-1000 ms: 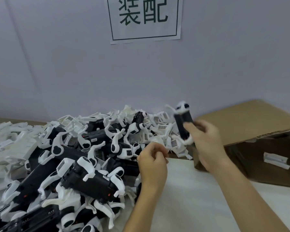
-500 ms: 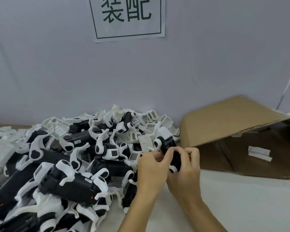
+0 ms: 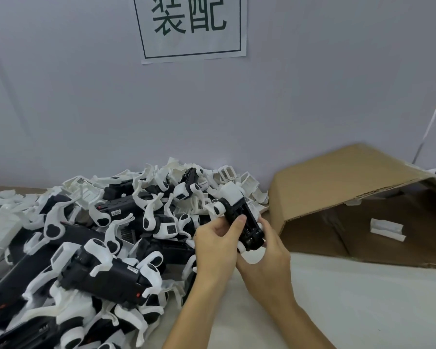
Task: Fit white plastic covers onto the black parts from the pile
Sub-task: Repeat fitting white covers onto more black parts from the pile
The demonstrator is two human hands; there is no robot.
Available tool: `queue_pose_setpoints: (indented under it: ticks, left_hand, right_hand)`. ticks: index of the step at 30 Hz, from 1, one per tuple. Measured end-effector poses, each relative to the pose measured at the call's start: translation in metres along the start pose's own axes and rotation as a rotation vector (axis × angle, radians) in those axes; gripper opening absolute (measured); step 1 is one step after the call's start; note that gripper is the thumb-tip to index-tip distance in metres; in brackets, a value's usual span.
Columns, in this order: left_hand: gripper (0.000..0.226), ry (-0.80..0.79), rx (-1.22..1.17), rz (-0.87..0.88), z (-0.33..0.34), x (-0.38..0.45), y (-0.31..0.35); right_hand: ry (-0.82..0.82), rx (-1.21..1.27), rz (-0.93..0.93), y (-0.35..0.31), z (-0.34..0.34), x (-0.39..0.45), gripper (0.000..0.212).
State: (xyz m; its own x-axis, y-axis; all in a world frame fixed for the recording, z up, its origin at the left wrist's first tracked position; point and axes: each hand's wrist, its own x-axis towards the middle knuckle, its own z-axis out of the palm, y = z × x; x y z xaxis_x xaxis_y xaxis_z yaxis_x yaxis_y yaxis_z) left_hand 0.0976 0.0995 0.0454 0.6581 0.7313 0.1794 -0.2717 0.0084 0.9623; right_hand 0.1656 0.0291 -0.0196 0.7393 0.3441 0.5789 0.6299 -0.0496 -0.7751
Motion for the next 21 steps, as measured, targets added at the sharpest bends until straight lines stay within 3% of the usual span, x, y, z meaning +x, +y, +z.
queue_pose_setpoints:
  ticks: [4,8,12,17,21]
  left_hand:
    - [0.013,0.005,0.002,-0.007,-0.001,0.001,-0.001]
    - [0.014,0.014,-0.005,-0.02,-0.003,0.001,-0.002]
    - [0.011,0.026,0.045,0.018,-0.002,0.003,-0.005]
    - [0.011,0.04,0.178,0.094,-0.003,0.005,-0.011]
    - [0.015,-0.008,0.292,0.158,-0.002,0.006,-0.016]
  right_hand:
    - [0.076,0.022,-0.049,-0.005,0.0,0.001,0.059]
    - [0.079,0.021,-0.07,-0.003,0.0,0.001,0.059]
    - [0.001,0.021,-0.002,-0.003,0.0,0.002,0.054]
    - [-0.242,0.054,0.076,0.004,-0.005,0.002,0.078]
    - [-0.144,0.222,0.036,-0.006,-0.017,0.011,0.066]
